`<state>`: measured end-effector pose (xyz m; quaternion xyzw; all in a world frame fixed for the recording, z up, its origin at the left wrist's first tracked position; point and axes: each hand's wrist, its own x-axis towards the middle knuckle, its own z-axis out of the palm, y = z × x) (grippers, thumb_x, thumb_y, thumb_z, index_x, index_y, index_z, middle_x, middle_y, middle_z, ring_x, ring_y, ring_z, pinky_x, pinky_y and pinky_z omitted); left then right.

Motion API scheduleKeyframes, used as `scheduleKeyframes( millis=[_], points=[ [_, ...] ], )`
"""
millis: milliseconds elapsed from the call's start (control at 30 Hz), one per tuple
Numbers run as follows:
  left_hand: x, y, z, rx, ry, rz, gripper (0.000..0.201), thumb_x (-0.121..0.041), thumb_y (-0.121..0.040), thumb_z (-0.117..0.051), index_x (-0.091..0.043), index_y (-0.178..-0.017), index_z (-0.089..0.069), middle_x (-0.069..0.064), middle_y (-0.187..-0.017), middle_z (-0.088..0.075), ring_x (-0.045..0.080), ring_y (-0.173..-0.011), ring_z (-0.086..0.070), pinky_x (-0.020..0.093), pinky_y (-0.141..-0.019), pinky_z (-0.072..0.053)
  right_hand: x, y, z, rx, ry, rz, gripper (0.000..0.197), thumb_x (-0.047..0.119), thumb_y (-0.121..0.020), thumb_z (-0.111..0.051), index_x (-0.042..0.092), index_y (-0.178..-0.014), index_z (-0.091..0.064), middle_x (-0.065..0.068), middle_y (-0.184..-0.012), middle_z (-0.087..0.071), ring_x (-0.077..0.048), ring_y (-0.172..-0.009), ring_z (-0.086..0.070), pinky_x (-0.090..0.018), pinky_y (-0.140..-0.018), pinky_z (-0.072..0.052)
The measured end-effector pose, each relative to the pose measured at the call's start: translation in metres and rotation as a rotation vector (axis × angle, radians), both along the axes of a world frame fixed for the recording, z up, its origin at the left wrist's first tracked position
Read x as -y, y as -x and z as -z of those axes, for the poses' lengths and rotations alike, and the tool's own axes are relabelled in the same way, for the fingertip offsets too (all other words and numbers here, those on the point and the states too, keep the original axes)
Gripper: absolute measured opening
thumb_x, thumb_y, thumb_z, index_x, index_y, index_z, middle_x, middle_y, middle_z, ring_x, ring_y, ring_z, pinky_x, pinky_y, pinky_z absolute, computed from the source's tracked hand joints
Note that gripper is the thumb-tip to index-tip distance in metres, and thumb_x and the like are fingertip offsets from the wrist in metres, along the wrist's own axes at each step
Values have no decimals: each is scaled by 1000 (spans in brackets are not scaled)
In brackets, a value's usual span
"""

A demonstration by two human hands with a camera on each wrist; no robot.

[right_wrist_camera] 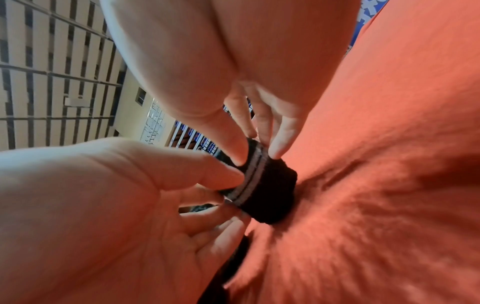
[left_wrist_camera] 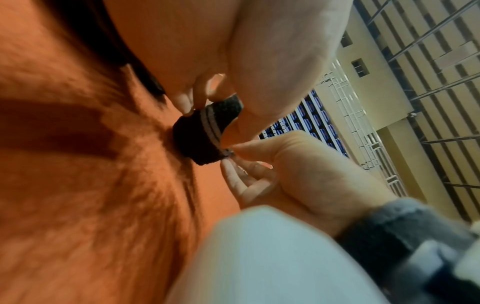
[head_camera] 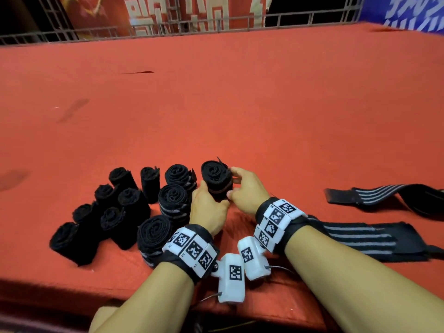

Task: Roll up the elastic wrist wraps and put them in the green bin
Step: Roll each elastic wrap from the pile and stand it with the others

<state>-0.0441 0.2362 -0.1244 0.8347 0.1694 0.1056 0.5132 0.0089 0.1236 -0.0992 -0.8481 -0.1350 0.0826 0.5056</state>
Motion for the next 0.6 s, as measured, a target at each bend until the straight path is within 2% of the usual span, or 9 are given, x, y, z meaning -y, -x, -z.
scheduleKeyframes(
  millis=[67,167,233,300,333,400,433,500,600],
  points=[
    [4,3,-5,-38,10,48,64,-25,-60,-62,-26,-124,-57,3,-110,-70,29,-101,-68,47,-91,-56,1,-3,8,-16,-1,-37,65,3,-63,-52,21,-124,-64,-2,-118,-72,-24,-115,-66,-48,-103,-52],
    [6,7,-6,-47,1,57,63,-26,-60,-60,-30,-123,-58,2,-106,-71,34,-98,-69,49,-88,-56,6,-7,18,-46,16,-72,69,8,-60,-50,18,-127,-64,-3,-121,-72,-23,-118,-65,-48,-105,-51],
    [6,4,-1,-53,10,51,64,-32,-60,-62,-31,-124,-58,-1,-111,-71,29,-103,-69,50,-92,-56,10,3,7,-83,18,-73,62,1,-69,-56,15,-129,-65,-3,-124,-71,-18,-120,-64,-45,-107,-49],
    [14,5,-6,-53,12,27,74,-45,-62,-66,-30,-134,-55,-4,-124,-65,20,-114,-65,47,-101,-52,18,11,-1,-100,22,-39,54,-5,-82,-60,10,-134,-62,-1,-128,-68,-13,-122,-62,-41,-109,-48],
    [19,7,-11,-44,-9,8,77,-43,-67,-70,-27,-140,-51,-5,-129,-57,17,-118,-61,43,-106,-49,22,14,-5,-92,30,-22,49,-5,-87,-60,9,-134,-61,1,-126,-67,-12,-120,-62,-39,-109,-48],
    [34,11,-19,-6,-80,18,69,-20,-81,-73,-21,-144,-46,-4,-128,-46,14,-119,-54,35,-110,-43,40,22,-14,-47,46,28,45,0,-91,-62,8,-135,-60,1,-126,-65,-12,-115,-63,-36,-106,-48],
    [43,12,-19,23,-114,59,66,-12,-82,-71,-20,-143,-47,-2,-128,-48,14,-118,-54,34,-108,-43,52,25,-17,-14,54,56,44,2,-91,-64,10,-134,-60,0,-128,-65,-12,-115,-64,-35,-105,-49],
    [65,12,-20,4,-139,213,65,-10,-80,-71,-21,-141,-51,-1,-128,-58,14,-119,-57,35,-107,-45,82,31,-21,36,83,132,40,7,-89,-68,13,-129,-64,0,-124,-68,-12,-112,-66,-32,-102,-50],
    [102,13,-17,-194,-122,484,74,-29,-77,-80,-26,-144,-50,-5,-134,-61,15,-122,-60,40,-105,-49,133,38,-21,47,138,308,31,13,-86,-73,19,-117,-70,2,-110,-73,-13,-106,-68,-34,-100,-51]
  ],
)
